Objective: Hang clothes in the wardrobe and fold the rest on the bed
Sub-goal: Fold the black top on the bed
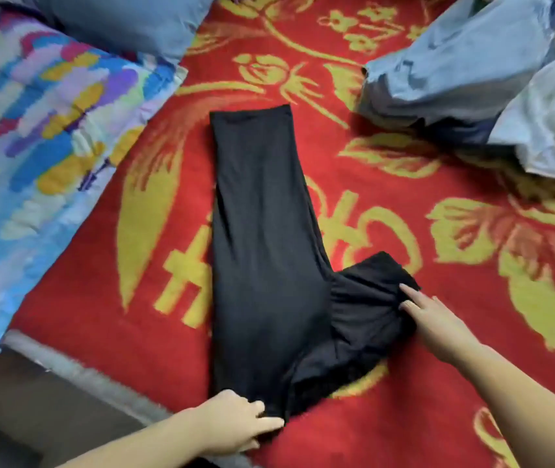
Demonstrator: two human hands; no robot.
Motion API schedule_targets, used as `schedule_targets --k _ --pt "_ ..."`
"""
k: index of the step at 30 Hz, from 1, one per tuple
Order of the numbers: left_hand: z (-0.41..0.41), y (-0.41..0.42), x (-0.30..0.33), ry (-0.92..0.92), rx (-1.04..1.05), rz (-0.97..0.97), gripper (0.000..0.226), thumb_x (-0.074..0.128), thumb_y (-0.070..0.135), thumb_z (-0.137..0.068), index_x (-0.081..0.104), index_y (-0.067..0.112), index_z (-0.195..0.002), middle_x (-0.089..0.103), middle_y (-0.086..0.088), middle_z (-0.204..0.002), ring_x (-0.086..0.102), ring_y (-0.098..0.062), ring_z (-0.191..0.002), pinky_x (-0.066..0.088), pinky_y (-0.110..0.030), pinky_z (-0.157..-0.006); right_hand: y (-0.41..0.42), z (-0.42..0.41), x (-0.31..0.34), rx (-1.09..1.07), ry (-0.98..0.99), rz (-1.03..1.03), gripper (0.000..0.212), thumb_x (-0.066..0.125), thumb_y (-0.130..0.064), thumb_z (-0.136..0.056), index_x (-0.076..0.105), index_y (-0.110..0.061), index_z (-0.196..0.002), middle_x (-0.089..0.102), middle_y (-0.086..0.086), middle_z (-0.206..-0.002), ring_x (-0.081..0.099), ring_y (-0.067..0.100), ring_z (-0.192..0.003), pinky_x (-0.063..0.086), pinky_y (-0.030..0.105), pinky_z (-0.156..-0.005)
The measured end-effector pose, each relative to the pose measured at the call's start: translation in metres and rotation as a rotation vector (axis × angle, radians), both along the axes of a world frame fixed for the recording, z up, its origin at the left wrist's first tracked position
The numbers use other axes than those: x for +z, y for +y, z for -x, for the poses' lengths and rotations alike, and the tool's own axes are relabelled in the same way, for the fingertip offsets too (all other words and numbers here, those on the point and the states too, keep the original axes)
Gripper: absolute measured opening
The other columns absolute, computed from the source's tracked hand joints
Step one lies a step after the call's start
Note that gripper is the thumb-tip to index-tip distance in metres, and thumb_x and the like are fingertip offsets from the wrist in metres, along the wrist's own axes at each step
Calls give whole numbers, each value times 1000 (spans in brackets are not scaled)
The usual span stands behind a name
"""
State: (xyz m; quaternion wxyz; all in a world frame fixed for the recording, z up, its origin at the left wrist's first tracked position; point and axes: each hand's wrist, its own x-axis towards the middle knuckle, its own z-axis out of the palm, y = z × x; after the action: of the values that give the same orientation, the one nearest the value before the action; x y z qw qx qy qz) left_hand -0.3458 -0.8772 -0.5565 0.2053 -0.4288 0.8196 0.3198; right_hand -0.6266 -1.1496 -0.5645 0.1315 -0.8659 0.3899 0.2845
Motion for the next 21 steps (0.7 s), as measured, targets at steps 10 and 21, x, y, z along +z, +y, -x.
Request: schedule_targets --k 10,21 --pt "76 -97 -24 78 421 302 66 40 49 -96 22 18 -151 22 -10 -157 23 -24 -144 23 -46 -116 -18 2 -15 -933 -418 -54 42 51 -28 -96 47 -5 -130 55 18 -128 51 34 -119 38 38 -97" --pt "95 -73 -41 238 408 -88 66 32 45 -101 1 22 -154 -12 4 -160 -13 -11 -146 -7 -39 -119 -14 -42 -4 -1148 -787 -403 13 61 -9 -89 64 -18 -97 69 5 -99 63 17 -83 50 30 -72"
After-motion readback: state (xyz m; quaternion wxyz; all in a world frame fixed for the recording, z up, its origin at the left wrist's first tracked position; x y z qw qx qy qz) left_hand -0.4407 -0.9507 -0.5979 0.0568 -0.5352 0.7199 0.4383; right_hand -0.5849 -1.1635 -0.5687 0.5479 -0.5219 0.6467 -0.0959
